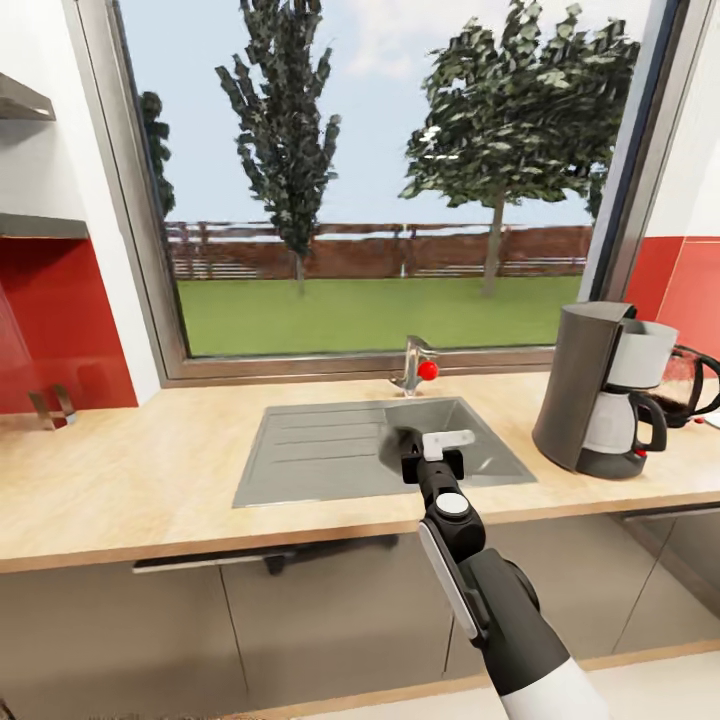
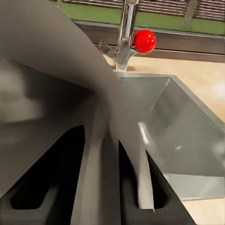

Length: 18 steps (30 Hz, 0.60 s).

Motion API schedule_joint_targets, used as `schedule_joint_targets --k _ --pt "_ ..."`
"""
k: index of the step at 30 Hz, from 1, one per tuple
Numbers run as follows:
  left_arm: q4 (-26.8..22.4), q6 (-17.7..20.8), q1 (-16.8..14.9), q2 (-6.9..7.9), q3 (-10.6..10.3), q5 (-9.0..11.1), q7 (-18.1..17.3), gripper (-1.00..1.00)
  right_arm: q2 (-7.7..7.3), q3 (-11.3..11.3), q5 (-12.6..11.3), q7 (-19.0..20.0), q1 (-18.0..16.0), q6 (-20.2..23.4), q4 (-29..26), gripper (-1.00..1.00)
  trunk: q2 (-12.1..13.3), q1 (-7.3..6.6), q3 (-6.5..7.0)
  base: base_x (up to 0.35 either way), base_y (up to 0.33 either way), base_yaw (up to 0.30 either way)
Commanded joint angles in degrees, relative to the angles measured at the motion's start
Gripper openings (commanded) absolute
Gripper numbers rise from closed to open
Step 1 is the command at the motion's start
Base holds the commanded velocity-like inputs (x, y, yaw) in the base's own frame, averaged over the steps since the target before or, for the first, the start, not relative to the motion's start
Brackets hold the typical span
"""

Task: Set up a coffee station on the kitchen countertop: keep the coffee maker on the countertop, move the bottle of coffee from the kitchen shelf to the counter next to the coffee maker, place a paper coffee filter on top of the coffee maker, put the saucer next to the coffee maker with the coffee cup on the saucer, and place the electric kettle next to the coffee maker.

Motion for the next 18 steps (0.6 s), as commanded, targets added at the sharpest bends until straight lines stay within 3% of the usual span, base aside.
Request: schedule_joint_targets --k 1,10,18 --pt "-0.09 -0.07 0.03 -0.02 0.10 -0.02 -0.02 1.00 -0.01 0.11 -0.20 -0.35 -0.06 0.31 -0.04 -1.00 -0.04 0.00 -0.06 0.000 -0.183 0.107" --pt "-0.09 -0.07 0.03 -0.02 0.05 -0.02 -0.03 1.00 -0.01 0.13 -0.21 -0.35 -0.06 0.34 -0.02 -1.00 -0.04 0.00 -0.06 0.000 -0.256 0.099" --pt "-0.09 -0.07 0.03 -0.02 0.03 -0.02 -0.02 1.00 -0.01 0.19 -0.21 -0.35 -0.06 0.34 0.04 -1.00 -0.04 0.00 -0.06 0.000 -0.089 0.231"
